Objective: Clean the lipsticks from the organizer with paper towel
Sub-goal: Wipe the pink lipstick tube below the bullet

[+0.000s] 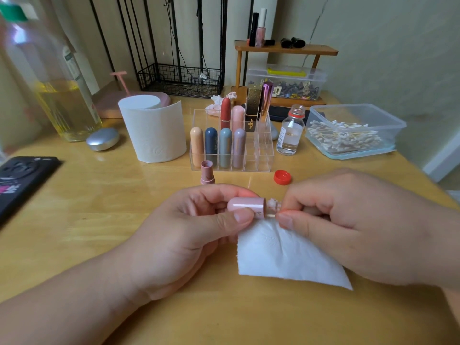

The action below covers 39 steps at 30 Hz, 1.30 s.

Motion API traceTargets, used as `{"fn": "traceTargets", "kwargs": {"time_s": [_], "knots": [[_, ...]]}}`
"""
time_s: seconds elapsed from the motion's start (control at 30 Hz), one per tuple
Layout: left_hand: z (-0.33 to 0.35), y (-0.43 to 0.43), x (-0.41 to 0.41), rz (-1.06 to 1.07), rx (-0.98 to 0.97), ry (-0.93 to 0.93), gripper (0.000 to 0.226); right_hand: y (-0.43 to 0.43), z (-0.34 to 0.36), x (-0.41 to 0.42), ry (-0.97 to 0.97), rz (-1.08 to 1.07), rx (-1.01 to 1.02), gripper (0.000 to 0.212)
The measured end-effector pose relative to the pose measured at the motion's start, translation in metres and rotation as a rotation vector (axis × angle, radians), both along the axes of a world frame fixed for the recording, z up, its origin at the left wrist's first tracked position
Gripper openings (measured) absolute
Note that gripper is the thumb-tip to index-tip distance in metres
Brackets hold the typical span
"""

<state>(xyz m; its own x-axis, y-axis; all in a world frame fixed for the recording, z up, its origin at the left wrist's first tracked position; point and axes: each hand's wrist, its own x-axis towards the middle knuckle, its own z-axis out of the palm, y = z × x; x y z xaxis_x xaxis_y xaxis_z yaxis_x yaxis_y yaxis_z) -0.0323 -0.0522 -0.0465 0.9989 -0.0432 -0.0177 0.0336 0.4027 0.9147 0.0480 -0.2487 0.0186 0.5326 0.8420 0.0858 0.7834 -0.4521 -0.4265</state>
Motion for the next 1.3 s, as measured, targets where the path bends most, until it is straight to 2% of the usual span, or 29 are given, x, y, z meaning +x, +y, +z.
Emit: {"fn": "traceTargets", "kwargs": {"time_s": [0.2,0.33,0.5,0.63,0.77,0.87,1.0,1.17,1.3], "knots": [[0.0005,0.0001,0.0005,-0.017,-0.001,0.008,0.025,-0.0009,0.0021,-0.0003,-0.01,0.016,0.066,0.02],[-0.0002,0.0021,0.0008,-0.006,0.003,0.02,0.025,0.001,0.0021,-0.0007,-0.069,-0.078,0.084,0.032],[-0.0026,0.0024,0.0013,0.005,0.037,-0.006,0.02,0.0029,0.0011,-0.0018,0.018,-0.07,-0.06,0.036],[-0.0033,0.0021,0.0017,0.002,0.06,-0.013,0.028,0.005,0.0016,-0.0052,0.123,-0.002,-0.004,0.03],[-0.0033,0.0014,0.0019,0.005,0.081,-0.007,0.02,0.0044,0.0003,-0.0029,0.051,-0.067,0.097,0.024],[-0.0032,0.0016,0.0015,0.015,0.088,-0.015,0.02,0.005,0.0001,-0.0019,-0.02,-0.123,0.078,0.026],[-0.0041,0.0026,0.0012,-0.004,0.093,-0.041,0.027,0.0051,-0.0021,-0.0024,0.081,-0.107,-0.023,0.027],[-0.0041,0.0015,0.0016,-0.002,0.093,-0.047,0.021,0.0022,0.0015,-0.0035,0.223,-0.026,0.003,0.02],[-0.0035,0.0021,0.0014,-0.032,0.082,-0.05,0.022,0.0029,0.0018,-0.0031,0.165,-0.05,0.072,0.022]]}}
